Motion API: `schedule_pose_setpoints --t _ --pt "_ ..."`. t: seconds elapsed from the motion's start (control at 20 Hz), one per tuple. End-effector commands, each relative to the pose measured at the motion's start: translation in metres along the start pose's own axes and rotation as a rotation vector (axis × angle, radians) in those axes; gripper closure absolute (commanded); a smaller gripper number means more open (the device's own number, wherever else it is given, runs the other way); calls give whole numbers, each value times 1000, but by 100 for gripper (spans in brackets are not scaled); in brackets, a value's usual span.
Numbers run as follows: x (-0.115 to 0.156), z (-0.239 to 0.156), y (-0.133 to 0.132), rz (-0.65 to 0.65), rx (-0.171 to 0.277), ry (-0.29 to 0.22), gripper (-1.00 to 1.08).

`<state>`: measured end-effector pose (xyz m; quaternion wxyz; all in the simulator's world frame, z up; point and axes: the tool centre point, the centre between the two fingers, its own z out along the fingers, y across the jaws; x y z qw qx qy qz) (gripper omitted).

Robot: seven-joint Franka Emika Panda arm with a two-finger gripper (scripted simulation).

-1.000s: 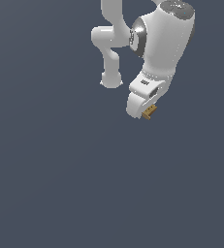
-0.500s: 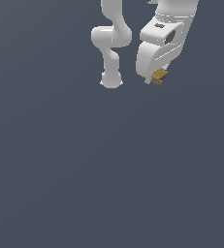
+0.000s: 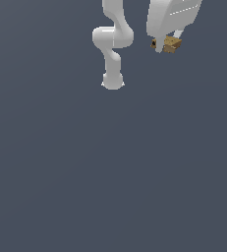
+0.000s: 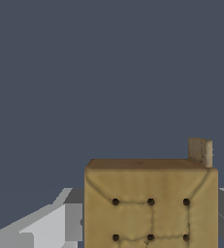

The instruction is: Pick up the object and move it to a goal position.

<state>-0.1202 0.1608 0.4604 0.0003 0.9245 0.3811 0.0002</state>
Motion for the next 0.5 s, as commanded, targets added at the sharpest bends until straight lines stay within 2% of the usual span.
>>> schedule_pose_setpoints --t 0.0,0.45 --pt "-3 -14 -5 0 1 -1 108" --pt "-5 -33 -12 2 1 0 108"
